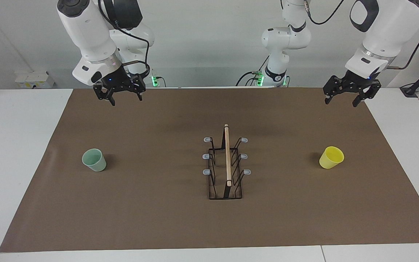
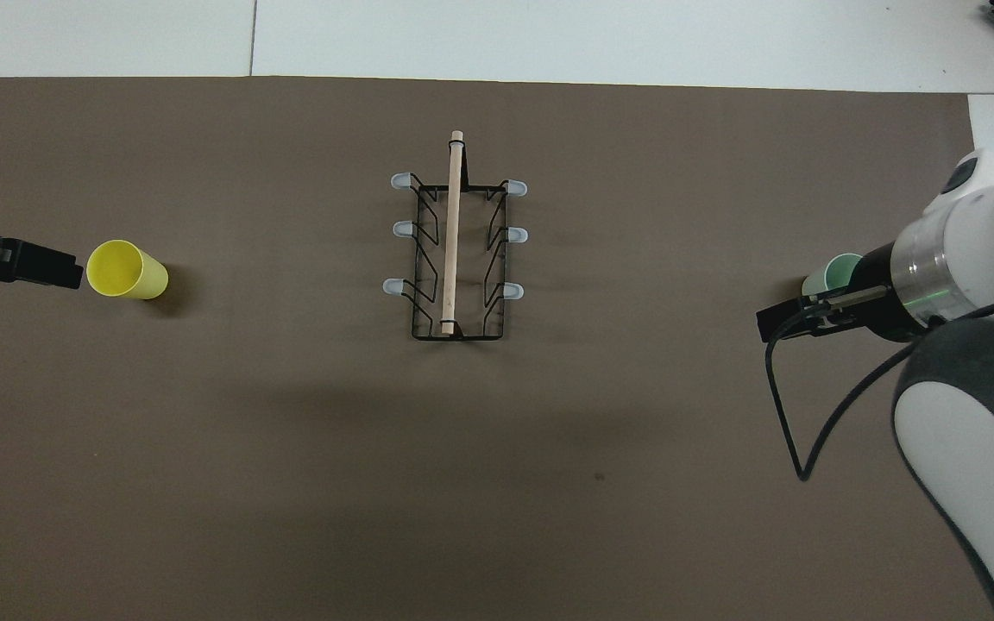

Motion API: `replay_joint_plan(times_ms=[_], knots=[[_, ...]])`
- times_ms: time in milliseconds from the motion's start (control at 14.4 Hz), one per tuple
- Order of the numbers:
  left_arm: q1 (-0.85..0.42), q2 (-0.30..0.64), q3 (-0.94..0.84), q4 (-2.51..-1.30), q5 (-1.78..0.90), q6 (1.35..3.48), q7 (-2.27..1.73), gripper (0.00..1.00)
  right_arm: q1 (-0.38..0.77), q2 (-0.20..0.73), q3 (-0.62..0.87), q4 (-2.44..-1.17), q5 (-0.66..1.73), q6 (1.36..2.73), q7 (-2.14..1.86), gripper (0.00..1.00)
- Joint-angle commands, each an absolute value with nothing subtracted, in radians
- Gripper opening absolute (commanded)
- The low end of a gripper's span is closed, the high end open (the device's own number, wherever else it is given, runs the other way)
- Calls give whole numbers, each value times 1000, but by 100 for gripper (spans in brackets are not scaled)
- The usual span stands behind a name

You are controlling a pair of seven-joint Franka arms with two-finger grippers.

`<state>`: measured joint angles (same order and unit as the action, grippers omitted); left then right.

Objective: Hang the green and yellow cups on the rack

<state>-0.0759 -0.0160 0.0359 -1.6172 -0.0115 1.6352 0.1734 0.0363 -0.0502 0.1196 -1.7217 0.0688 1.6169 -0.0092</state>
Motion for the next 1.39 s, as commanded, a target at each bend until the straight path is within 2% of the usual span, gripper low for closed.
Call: replay_joint_plan(times_ms=[0, 1322], knots=[[-97, -35, 54, -1632, -9, 1629, 169, 100, 29, -41, 126, -1710, 51, 1620, 8, 100], [-97, -57, 52, -1657, -15, 1600, 123, 100, 20, -40, 126, -1707, 51, 1628, 6, 100]])
